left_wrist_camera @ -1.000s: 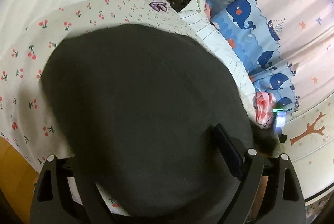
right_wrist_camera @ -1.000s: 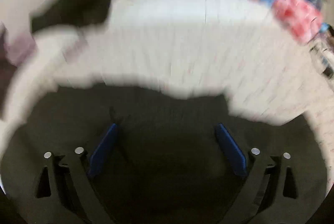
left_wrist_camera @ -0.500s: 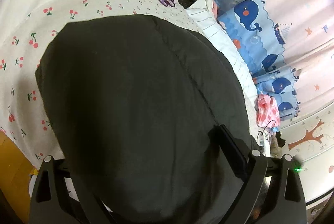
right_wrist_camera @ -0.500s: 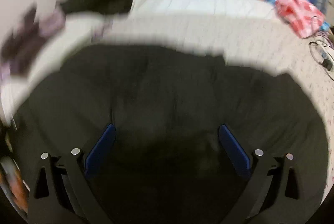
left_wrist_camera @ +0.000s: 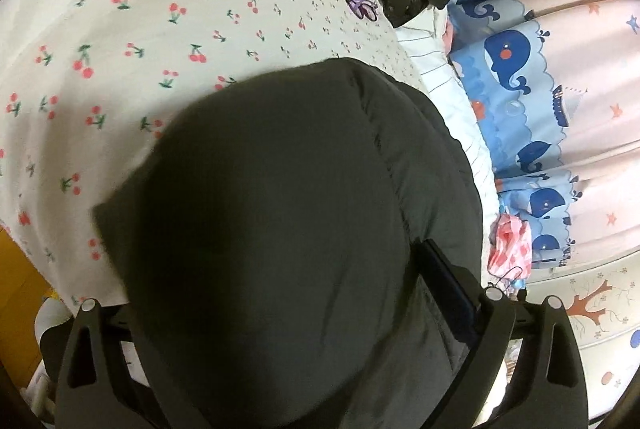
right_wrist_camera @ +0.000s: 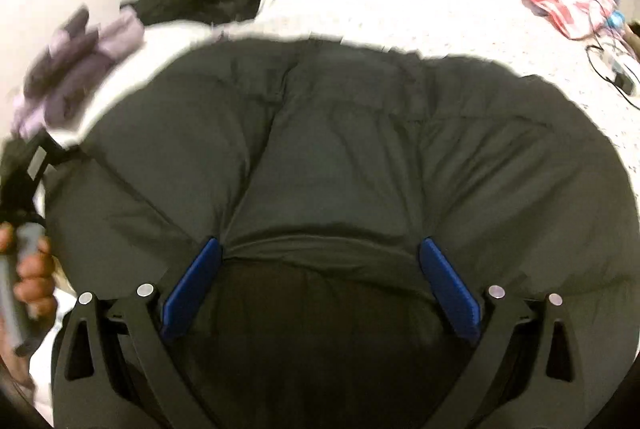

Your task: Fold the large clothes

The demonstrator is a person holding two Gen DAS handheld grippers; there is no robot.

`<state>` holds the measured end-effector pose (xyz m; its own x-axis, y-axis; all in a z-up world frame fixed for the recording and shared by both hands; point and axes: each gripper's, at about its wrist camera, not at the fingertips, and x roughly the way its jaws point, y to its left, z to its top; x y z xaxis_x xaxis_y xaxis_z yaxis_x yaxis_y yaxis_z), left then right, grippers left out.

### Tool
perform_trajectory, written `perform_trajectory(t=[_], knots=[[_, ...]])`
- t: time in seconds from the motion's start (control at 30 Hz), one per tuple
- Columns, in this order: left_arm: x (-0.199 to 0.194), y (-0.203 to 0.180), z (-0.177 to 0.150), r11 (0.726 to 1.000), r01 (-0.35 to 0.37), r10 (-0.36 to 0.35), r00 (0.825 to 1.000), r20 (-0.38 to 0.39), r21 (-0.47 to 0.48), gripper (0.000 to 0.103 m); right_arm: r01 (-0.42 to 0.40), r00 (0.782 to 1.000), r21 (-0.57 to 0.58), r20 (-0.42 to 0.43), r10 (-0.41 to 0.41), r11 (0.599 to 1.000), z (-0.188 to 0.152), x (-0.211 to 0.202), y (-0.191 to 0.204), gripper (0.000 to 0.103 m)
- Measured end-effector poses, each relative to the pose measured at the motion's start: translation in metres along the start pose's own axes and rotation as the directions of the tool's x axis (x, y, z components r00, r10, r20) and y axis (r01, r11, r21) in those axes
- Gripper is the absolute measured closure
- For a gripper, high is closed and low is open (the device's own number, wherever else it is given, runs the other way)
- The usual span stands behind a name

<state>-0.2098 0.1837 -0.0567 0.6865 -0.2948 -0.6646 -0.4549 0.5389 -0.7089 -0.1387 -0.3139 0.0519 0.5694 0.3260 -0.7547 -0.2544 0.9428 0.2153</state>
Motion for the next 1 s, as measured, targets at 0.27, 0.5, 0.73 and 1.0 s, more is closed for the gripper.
perform_trajectory(t=[0.27,0.5,0.73,1.0], knots=[[-0.01,-0.02,-0.02,0.985,0.019,-0.037,0.994,0.106,0.17,0.011,0.068,0.996,-0.031,-0.061,-0.07,0.997,-0.009,0.024,-0.016,0.007],[-0.01,-0.025,-0.018,0.978,-0.001,-0.026,0.992,0.126,0.21,0.011,0.123,0.98,0.117,0.141,-0.139,0.986,0.006,-0.032,-0.066,0.007],[-0.012,-0.018,-0.018,0.982,0.026,-0.051,0.99,0.129,0.186,0.011,0.186,0.982,0.199,-0.069,-0.175,0.962,0.005,0.011,-0.122,0.007],[-0.012,-0.017,-0.018,0.982,0.036,-0.06,0.99,0.127,0.184,0.011,0.129,0.986,0.059,0.095,-0.134,0.99,0.1,0.002,-0.045,0.007]])
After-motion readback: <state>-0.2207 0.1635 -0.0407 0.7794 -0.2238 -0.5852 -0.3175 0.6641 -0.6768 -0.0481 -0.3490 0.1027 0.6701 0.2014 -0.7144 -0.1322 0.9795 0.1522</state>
